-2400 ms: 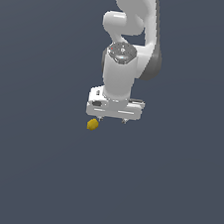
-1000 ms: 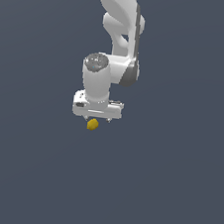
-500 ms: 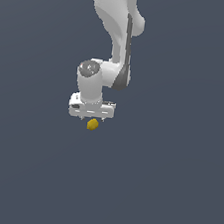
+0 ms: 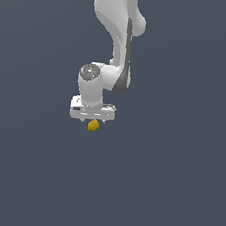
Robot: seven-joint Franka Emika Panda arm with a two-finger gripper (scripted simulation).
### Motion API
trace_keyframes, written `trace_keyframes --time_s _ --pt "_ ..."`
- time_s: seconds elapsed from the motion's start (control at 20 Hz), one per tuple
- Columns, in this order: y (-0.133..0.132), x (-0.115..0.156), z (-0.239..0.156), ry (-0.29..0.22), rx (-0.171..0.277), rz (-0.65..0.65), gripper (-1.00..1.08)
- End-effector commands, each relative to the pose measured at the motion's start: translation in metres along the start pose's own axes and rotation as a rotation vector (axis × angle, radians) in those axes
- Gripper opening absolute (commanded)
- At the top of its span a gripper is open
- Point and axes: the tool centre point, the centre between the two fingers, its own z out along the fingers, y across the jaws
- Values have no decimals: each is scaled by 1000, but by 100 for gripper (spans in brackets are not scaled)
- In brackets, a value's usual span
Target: Pick up the object and move it to a goal position.
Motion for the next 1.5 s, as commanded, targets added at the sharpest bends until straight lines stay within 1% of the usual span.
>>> trace_keyframes --time_s 0.0,0.25,0.5,0.55,1.15,1.45 --pt "0 -1 11 -1 0 -1 100" --pt "0 -2 33 0 0 -2 100" --pt "0 -1 40 0 0 -3 100" --pt "0 -1 40 0 0 -3 -100" --pt "1 -1 39 1 0 -2 -100" --pt "3 -8 26 1 0 -2 -100"
